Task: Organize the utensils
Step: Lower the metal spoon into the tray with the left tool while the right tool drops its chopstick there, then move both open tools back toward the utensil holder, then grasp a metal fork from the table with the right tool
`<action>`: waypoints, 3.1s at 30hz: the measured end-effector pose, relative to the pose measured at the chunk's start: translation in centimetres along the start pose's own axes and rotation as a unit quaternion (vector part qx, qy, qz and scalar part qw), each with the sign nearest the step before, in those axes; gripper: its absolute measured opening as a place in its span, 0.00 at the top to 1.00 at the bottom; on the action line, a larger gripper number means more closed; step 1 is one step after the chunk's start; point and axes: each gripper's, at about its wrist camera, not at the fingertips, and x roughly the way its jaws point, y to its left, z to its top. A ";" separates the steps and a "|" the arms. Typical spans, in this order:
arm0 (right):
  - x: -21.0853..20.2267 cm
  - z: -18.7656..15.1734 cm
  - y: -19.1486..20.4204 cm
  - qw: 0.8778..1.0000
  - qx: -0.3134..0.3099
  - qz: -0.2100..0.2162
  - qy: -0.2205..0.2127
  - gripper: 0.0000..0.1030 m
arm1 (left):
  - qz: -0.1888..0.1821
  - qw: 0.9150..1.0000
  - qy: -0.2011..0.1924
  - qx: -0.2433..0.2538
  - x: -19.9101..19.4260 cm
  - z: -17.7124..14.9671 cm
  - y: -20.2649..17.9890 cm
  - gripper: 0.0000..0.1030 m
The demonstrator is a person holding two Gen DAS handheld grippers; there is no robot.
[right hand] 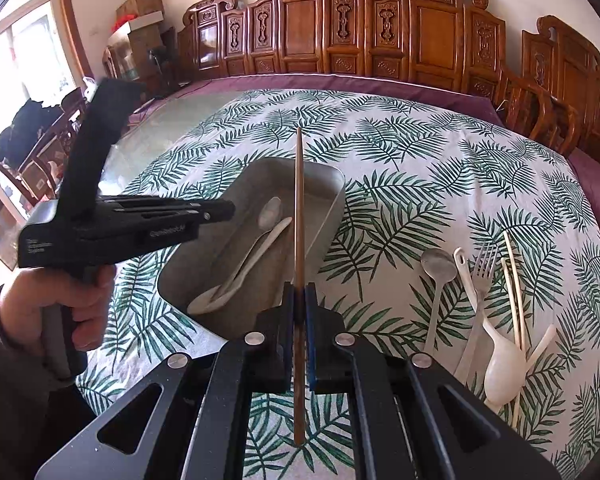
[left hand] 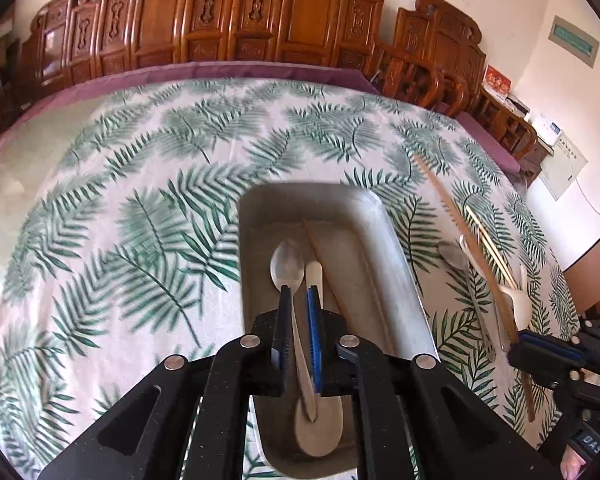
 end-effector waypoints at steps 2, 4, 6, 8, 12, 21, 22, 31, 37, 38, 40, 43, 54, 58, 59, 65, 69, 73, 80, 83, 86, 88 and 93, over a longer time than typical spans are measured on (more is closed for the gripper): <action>0.3 0.2 0.2 1.000 0.002 0.003 0.001 0.94 | 0.007 1.000 -0.013 0.005 -1.0 0.4 0.3 0.82; 0.8 0.5 0.5 1.000 0.006 0.008 0.003 0.94 | 0.014 1.000 -0.021 0.007 -1.7 0.8 0.7 0.78; 1.4 0.7 0.8 1.000 0.009 0.013 0.005 0.94 | 0.019 0.999 -0.026 0.008 -2.2 1.0 1.1 0.75; 2.1 0.9 1.1 1.000 0.014 0.018 0.008 0.94 | 0.020 0.999 -0.031 0.005 -2.8 1.2 1.8 0.68; 3.6 1.3 1.4 0.999 0.028 0.029 0.013 0.94 | 0.025 0.999 -0.036 0.001 -3.5 1.4 2.8 0.58; 6.2 2.5 2.3 0.998 0.044 0.036 0.010 0.94 | 0.035 0.998 -0.047 -0.023 -4.1 1.9 4.9 0.25; 6.6 2.5 2.4 0.998 0.044 0.036 0.012 0.94 | 0.036 0.998 -0.049 -0.025 -4.1 1.9 5.0 0.22; 9.1 2.5 2.0 0.997 0.060 0.037 0.026 0.94 | 0.038 0.998 -0.046 -0.035 -3.9 1.9 5.7 0.21; 9.6 1.7 2.2 0.997 0.062 0.035 0.038 0.93 | 0.037 0.998 -0.044 -0.028 -3.8 1.8 5.3 0.21; 9.6 1.7 2.2 0.997 0.062 0.035 0.037 0.92 | 0.037 0.998 -0.043 -0.028 -3.8 1.8 5.3 0.21; 9.3 1.5 2.2 0.997 0.060 0.036 0.032 0.92 | 0.035 0.998 -0.045 -0.027 -3.9 1.8 5.2 0.21; 8.6 1.4 2.2 0.998 0.051 0.041 0.025 0.92 | 0.034 0.998 -0.045 -0.024 -3.9 1.8 5.0 0.21; -0.8 -0.5 -4.0 0.998 0.043 0.000 -0.038 0.87 | -0.007 0.999 -0.045 0.006 -4.0 1.2 0.5 0.21; -3.3 -1.8 -7.5 0.997 0.046 -0.035 -0.041 0.84 | -0.018 0.998 -0.047 0.035 -4.2 0.5 -2.4 0.21; -3.6 -2.0 -8.1 0.997 0.046 -0.042 -0.041 0.84 | -0.021 0.998 -0.048 0.039 -4.2 0.3 -3.0 0.21; -4.4 -3.6 -11.8 0.996 0.053 -0.070 -0.022 0.81 | -0.037 0.996 -0.048 0.069 -4.0 -0.8 -6.9 0.21; -3.1 -4.4 -13.2 0.995 0.064 -0.072 -0.004 0.78 | -0.047 0.995 -0.047 0.077 -3.7 -1.4 -8.7 0.21; -0.3 -4.8 -13.5 0.995 0.072 -0.070 0.023 0.78 | -0.048 0.994 -0.044 0.086 -3.4 -2.1 -9.8 0.21; 3.6 -4.2 -14.8 0.990 0.088 -0.087 0.066 0.78 | -0.054 0.994 -0.036 0.087 -2.8 -2.6 -10.5 0.21; 4.9 -3.8 -14.8 0.988 0.080 -0.100 0.087 0.78 | -0.055 0.994 -0.035 0.089 -2.7 -2.7 -10.7 0.21; 5.6 -3.5 -14.8 0.986 0.077 -0.114 0.098 0.78 | -0.056 0.994 -0.033 0.090 -2.6 -2.8 -10.9 0.21; 6.0 -3.5 -14.8 0.984 0.079 -0.122 0.105 0.78 | -0.057 0.994 -0.034 0.090 -2.7 -2.8 -10.9 0.21; 6.7 -3.4 -14.5 0.981 0.081 -0.137 0.115 0.78 | -0.057 0.994 -0.034 0.092 -2.7 -2.9 -11.0 0.21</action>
